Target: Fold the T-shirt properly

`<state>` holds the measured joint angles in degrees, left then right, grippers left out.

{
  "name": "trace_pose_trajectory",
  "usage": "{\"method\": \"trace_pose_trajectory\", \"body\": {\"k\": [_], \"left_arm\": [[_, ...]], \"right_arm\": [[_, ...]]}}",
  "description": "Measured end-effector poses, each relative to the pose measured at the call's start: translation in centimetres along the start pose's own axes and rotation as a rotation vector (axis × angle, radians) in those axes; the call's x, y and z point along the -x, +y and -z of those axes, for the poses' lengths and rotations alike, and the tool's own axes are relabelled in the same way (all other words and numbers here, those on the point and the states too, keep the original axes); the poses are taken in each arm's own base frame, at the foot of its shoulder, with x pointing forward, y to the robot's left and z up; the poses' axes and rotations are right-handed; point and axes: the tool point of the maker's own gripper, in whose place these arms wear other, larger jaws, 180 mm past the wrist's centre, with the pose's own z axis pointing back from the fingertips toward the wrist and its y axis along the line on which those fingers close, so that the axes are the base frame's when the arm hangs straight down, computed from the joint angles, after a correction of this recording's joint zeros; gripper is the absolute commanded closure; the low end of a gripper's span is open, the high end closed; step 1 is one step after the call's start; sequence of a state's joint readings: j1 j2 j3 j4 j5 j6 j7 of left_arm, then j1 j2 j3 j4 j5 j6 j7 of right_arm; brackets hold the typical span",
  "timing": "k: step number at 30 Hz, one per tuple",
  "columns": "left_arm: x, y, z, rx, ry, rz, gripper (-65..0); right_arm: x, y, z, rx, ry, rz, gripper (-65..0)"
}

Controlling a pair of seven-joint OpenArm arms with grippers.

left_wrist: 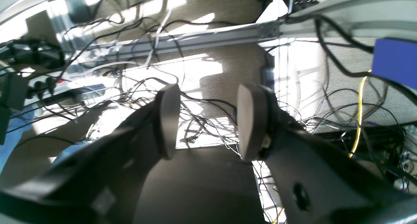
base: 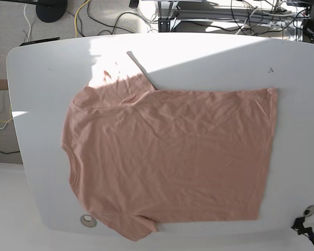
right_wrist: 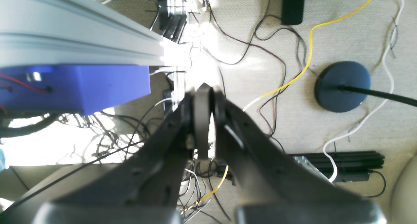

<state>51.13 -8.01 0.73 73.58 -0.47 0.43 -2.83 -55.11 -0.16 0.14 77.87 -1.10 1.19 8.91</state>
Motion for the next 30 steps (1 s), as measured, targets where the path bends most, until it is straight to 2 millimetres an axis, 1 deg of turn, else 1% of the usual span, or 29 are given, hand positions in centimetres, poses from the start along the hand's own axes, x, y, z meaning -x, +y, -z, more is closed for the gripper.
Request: {"method": "trace_pose_trajectory", "body": {"k": [1,3,6,8,10,14,15,17,19,22,25,28,30], "left_arm": [[-0.4,-0.1,-0.8,0.004,-0.015,0.004,-27.2],[-1.4,-0.7,-2.3,0.017,-0.047,0.004,-27.2],[-2.5,-1.5,-4.6,0.04,-0.086,0.005,-27.2],[-3.3,-0.9,-6.1,0.026,-0.101,0.007,-27.2],[-5.1,-0.1,-7.4,0.006,-0.15,0.012,-27.2],[-9.9,1.1,-9.6,-0.027,-0.281,0.024,-27.2],[-10.5,1.4,-10.0,-0.037,-0.294,0.026,-27.2],[-11.3,2.1,-10.3,-0.051,-0.309,0.037,-27.2],[-12.5,2.7,-10.5,-0.049,-0.34,0.073,-27.2],[-15.0,3.1,-10.4,-0.059,-0.407,0.086,-27.2],[-17.0,3.1,-9.9,-0.061,-0.462,0.081,-27.3],[-19.2,3.6,-9.5,-0.079,-0.52,0.08,-27.6],[-20.5,3.8,-9.3,-0.085,-0.555,0.079,-27.7]], "right_arm": [[-0.2,-0.1,-0.5,0.003,-0.003,-0.002,-2.0],[-1.4,0.0,-1.6,0.002,-0.035,-0.003,-2.0],[-3.8,0.1,-3.2,0.002,-0.099,-0.003,-2.0],[-4.8,0.1,-4.0,0.001,-0.105,-0.006,-2.0],[-6.5,0.1,-4.9,0.002,-0.147,-0.006,-2.0],[-9.8,0.2,-6.4,0.002,-0.227,-0.009,-2.0],[-10.7,0.2,-6.8,0.001,-0.251,-0.009,-2.0],[-12.4,0.2,-7.2,0.0,-0.295,-0.011,-2.0],[-13.9,0.2,-7.4,0.003,-0.338,-0.011,-2.0],[-15.1,0.3,-6.8,-0.001,-0.364,-0.009,-2.0],[-17.2,0.4,-6.3,-0.008,-0.423,-0.006,-2.0],[-19.2,0.3,-5.9,-0.002,-0.483,-0.007,-2.0],[-20.6,0.4,-5.5,-0.006,-0.518,-0.008,-3.8]]}}
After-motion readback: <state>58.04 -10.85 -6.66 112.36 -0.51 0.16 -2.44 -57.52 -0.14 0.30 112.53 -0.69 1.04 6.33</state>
